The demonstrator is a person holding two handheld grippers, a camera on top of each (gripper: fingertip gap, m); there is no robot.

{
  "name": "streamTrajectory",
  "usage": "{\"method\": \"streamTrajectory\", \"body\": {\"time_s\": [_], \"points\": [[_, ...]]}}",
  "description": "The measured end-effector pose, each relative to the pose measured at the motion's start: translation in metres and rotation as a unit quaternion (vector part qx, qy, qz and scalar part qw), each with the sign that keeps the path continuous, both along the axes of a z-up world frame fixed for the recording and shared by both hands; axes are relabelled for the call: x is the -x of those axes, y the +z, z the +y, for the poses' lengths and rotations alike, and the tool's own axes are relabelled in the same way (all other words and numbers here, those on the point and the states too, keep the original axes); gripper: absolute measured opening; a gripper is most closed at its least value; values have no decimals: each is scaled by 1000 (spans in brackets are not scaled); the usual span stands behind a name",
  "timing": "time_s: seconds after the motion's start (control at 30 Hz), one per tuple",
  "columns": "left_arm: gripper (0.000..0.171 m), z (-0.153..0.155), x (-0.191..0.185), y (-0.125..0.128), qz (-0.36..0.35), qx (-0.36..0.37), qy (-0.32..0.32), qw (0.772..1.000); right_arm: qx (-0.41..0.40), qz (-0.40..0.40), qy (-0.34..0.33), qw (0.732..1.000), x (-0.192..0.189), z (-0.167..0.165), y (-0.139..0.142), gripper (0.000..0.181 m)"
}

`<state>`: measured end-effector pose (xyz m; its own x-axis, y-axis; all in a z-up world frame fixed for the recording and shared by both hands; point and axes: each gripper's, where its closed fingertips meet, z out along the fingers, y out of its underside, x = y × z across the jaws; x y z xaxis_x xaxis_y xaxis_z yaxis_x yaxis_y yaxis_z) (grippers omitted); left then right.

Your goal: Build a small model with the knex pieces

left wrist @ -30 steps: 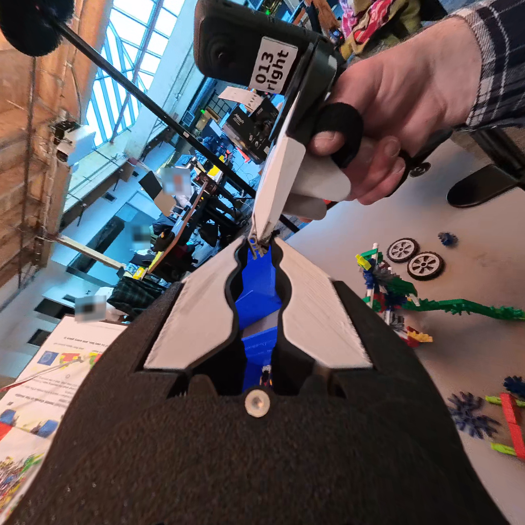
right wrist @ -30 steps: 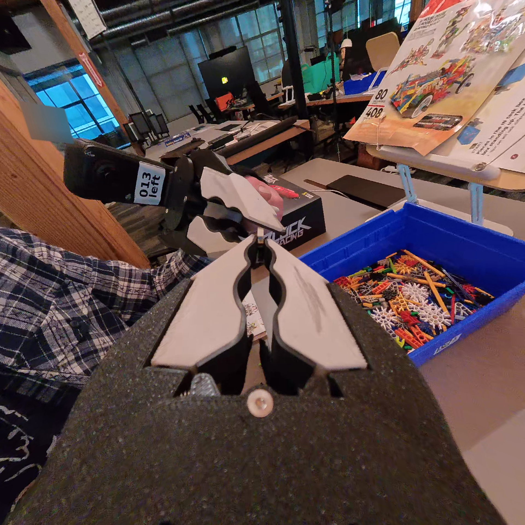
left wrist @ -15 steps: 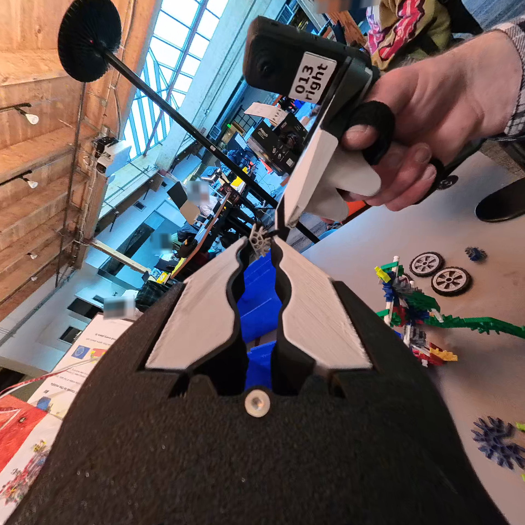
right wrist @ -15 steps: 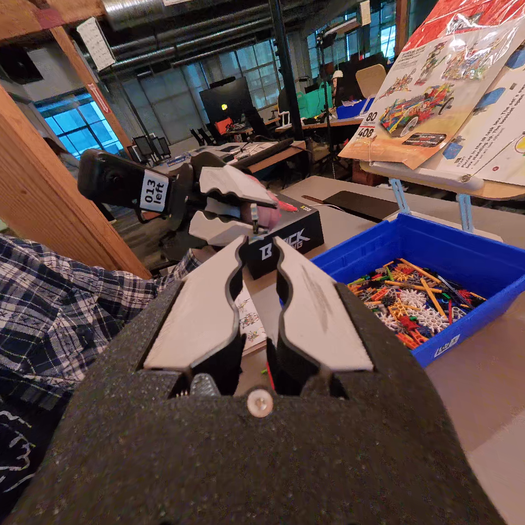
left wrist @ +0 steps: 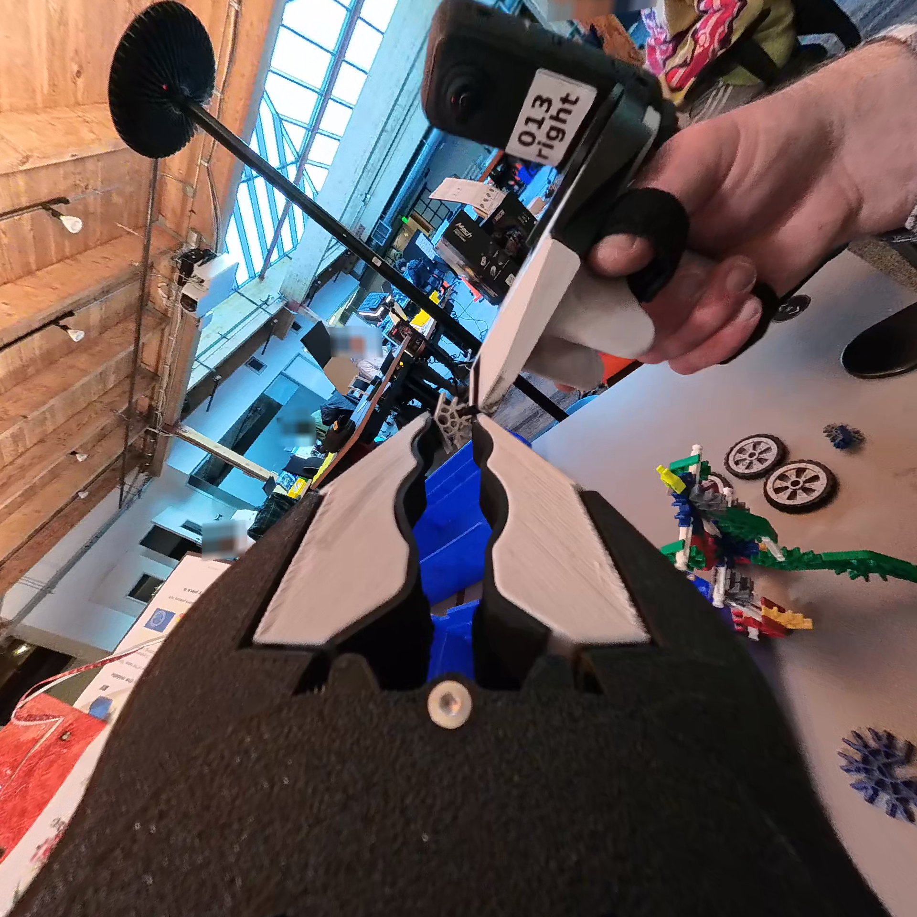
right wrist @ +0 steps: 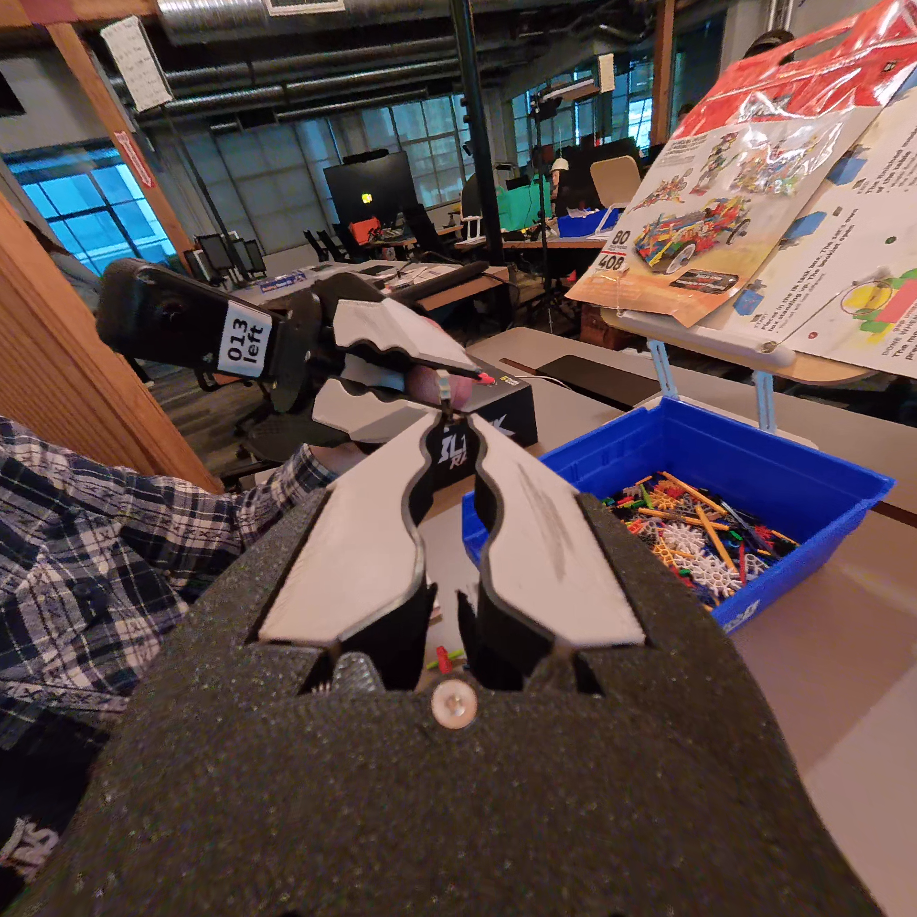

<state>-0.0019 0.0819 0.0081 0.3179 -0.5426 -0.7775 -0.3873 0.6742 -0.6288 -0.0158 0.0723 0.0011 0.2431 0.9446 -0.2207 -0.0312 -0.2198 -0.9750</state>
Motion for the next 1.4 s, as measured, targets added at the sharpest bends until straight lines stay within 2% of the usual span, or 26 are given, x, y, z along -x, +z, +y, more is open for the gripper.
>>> {"method": "streamTrajectory", "body": {"time_s": [0.2, 0.4, 0.6, 0.7, 0.9, 1.07, 1.27, 1.4], "points": [[12, 3, 0, -5, 17, -11, 15, 1000, -71, -70, -52, 994, -2, 4, -4, 2], [15, 6, 0, -11, 26, 5, 15, 1000, -140, -148, -93, 975, -5, 7, -9, 1], [21, 4, 2, -15, 26, 51, -8, 998, -180, -191, -105, 959, -13, 8, -14, 1], [23, -2, 1, -18, 26, 74, -31, 996, -219, -243, -116, 938, -15, 10, -22, 1], [12, -14, -2, -25, 31, 131, -83, 987, -274, -291, -94, 912, -14, 1, -25, 2], [5, -15, -2, -26, 27, 141, -95, 985, -293, -303, -85, 903, -14, -1, -24, 2], [2, -23, -2, -18, 0, 145, -126, 981, -271, -242, -74, 929, -14, -6, -15, 9], [1, -25, -4, -20, 3, 145, -131, 981, -284, -258, -76, 920, -15, -7, -19, 15]]}}
